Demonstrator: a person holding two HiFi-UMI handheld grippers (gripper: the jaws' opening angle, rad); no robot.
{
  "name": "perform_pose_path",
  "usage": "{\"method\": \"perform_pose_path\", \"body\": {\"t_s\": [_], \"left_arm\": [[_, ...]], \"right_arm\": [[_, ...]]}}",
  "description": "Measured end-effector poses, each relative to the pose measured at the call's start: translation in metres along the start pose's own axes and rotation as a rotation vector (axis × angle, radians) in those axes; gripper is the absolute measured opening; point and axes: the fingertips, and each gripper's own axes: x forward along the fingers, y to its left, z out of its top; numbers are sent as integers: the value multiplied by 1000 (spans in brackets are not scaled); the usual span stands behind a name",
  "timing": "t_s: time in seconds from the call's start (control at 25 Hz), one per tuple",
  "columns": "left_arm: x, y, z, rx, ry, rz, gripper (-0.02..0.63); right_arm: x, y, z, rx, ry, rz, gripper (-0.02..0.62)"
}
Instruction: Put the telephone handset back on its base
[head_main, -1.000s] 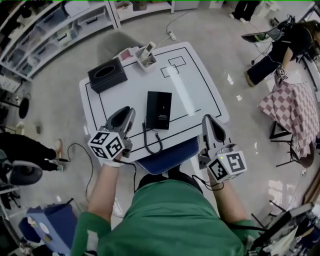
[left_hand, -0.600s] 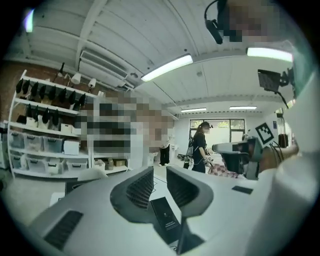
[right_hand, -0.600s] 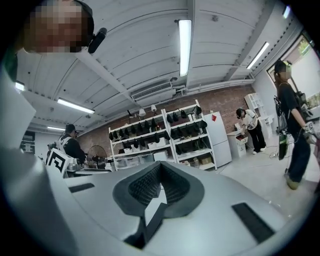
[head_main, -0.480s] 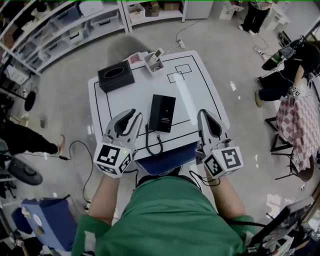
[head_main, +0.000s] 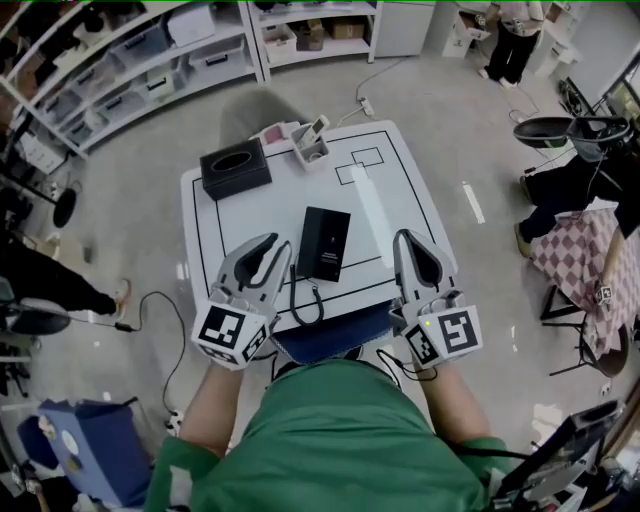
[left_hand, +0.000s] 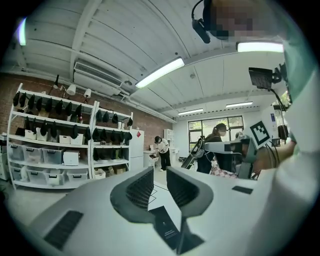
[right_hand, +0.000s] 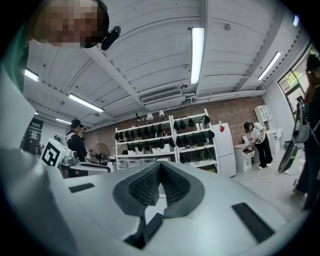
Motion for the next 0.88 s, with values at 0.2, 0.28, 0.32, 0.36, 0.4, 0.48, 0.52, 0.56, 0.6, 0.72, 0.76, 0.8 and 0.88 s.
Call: {"method": "perform_pose_path", "body": {"t_s": [0.2, 0.28, 0.32, 0.36, 0.4, 0.48, 0.52, 0.56, 0.6, 0.72, 0.76, 0.8, 0.88], "left_arm": [[2, 0, 0, 5, -9, -2, 87], [3, 0, -2, 7, -4, -3, 87], [4, 0, -2, 7, -3, -2, 87], [4, 1, -1, 4, -5, -1, 87], [3, 0, 0, 0, -8, 0, 87], [1, 0, 1, -2, -12, 0, 87], [1, -1, 1, -2, -13, -1, 87], [1, -1, 1, -1, -13, -3, 87], [1, -2, 0, -1, -13, -4, 87], [3, -1, -1, -4, -11, -5, 87], [3, 0, -2, -3, -10, -5, 87], [3, 1, -2, -2, -10, -4, 87], [4, 5, -3, 1, -11, -1, 87]], "right_arm": [[2, -3, 0, -13, -2, -1, 22], [3, -4, -2, -11, 0, -1, 21], [3, -5, -2, -10, 1, -1, 21], [4, -5, -2, -9, 2, -2, 21], [4, -5, -2, -8, 3, -3, 22], [3, -5, 0, -7, 7, -4, 21], [3, -5, 0, -7, 9, -5, 23], [3, -5, 0, -7, 10, -5, 22], [3, -6, -1, -7, 11, -5, 21], [4, -8, -3, -9, 13, -6, 22], [4, -9, -4, -11, 14, -6, 22], [5, -9, -5, -12, 15, -7, 22], [7, -10, -6, -14, 15, -6, 21]]}}
